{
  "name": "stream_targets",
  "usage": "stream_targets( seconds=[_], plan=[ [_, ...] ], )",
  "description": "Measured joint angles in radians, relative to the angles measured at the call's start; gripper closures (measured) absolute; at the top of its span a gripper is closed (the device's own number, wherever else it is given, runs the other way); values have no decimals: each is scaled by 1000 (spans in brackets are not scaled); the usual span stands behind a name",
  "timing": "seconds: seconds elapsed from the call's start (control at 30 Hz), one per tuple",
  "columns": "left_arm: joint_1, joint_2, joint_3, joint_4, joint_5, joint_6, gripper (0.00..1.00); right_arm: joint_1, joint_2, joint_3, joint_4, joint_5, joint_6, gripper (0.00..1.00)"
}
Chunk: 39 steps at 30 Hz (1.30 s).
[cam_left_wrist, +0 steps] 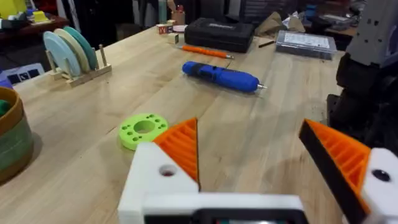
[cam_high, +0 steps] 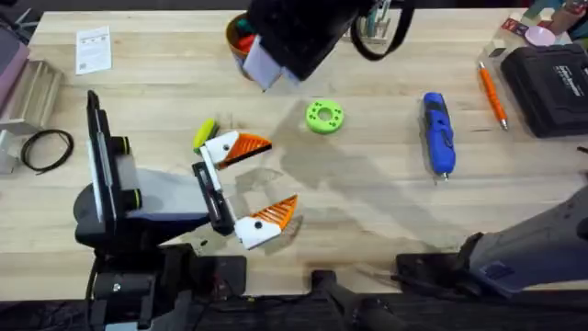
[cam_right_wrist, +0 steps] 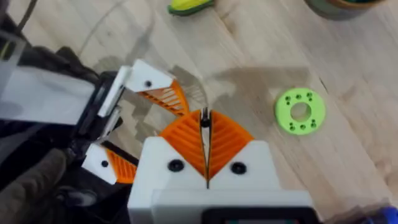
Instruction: Pick up the gripper from the table and insert it into the empty holder that is missing its gripper. Then pick up a screw, insert it into the mounting hole, and use the screwdriver to tighten it. Finally, clean up the table by picking up the vegetable and placing it into the bucket.
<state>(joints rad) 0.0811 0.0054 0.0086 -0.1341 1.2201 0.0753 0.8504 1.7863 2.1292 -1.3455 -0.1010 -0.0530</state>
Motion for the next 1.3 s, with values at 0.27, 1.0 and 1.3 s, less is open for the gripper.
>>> stream_targets(
  seconds=[0.27, 1.0, 1.3],
  plan=[
    [0, 0, 0, 0, 0, 0, 16, 49, 6, 0, 8, -67, -97, 995],
    [0, 0, 0, 0, 0, 0, 16, 94, 103, 0, 7, -123, -165, 995],
    [0, 0, 0, 0, 0, 0, 15, 115, 106, 0, 30, -125, -173, 995]
  ],
)
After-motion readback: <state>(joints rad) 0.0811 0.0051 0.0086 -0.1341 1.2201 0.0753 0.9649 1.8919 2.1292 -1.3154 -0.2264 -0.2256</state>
